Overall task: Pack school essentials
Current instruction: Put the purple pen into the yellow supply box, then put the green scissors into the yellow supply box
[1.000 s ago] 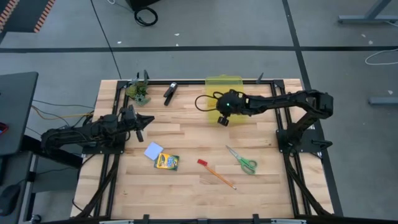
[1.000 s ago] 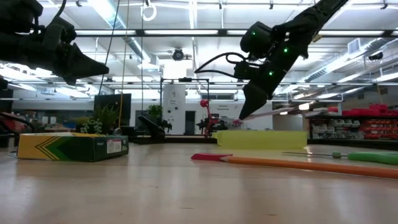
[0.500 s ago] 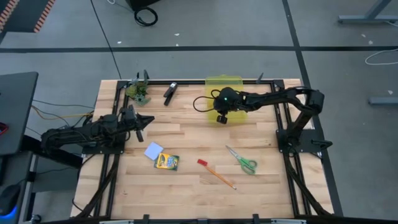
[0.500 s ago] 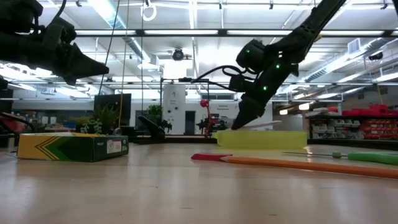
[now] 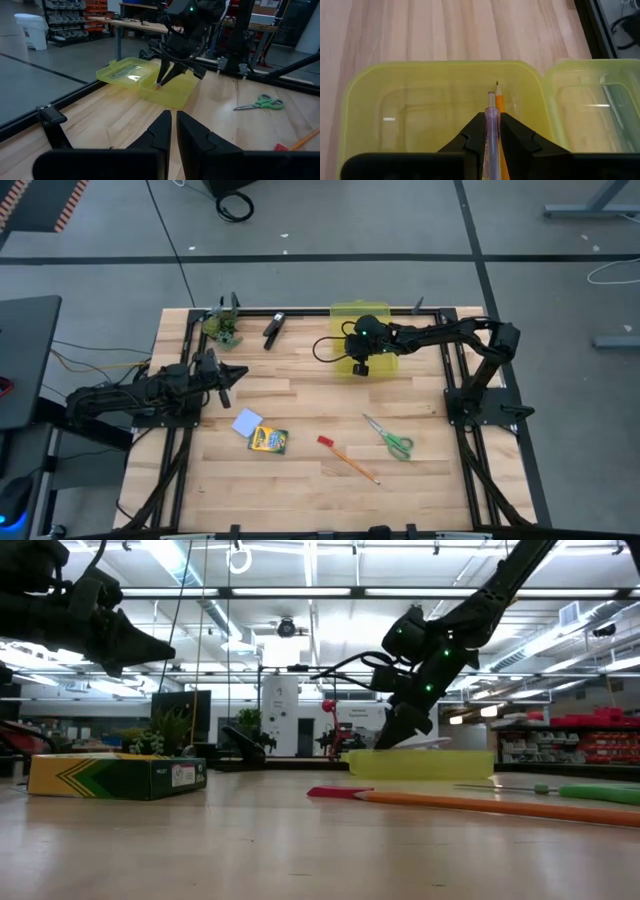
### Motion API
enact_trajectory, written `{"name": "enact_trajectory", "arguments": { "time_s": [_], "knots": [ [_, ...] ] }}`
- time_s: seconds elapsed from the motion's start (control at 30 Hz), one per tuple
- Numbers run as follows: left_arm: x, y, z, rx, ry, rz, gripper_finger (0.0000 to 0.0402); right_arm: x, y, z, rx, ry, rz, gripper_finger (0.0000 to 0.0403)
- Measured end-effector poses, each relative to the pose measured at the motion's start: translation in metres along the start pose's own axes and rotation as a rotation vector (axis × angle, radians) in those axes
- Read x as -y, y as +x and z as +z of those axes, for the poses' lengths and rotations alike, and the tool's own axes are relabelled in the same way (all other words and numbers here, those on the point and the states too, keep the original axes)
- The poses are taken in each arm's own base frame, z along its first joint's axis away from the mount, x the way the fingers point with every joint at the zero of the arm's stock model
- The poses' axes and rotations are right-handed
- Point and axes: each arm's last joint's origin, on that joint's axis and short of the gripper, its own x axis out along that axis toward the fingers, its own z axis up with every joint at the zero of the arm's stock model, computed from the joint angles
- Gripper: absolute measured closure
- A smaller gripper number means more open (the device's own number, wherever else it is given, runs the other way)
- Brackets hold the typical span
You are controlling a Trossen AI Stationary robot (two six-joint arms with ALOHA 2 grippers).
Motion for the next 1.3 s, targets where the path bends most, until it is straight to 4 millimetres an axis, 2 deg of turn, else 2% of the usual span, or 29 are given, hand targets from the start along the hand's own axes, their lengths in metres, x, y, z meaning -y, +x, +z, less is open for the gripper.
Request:
{"name": "enact_trajectory", "arguments": {
  "time_s": [0.4,0.93,1.07,1.3],
  "knots": [
    [0.000,0.000,0.000,0.000,0.000,0.000,0.0363,0.013,-0.001,-0.009,-0.036,-0.005,-0.008,0.0340],
    [0.000,0.000,0.000,0.000,0.000,0.000,0.0370,0.016,-0.002,-0.016,-0.076,-0.001,0.021,0.0340],
    [0.000,0.000,0.000,0.000,0.000,0.000,0.0365,0.016,-0.002,-0.016,-0.077,-0.001,0.018,0.0327],
    [0.000,0.000,0.000,0.000,0.000,0.000,0.0374,0.017,-0.002,-0.017,-0.087,0.005,-0.002,0.0281]
  ]
}}
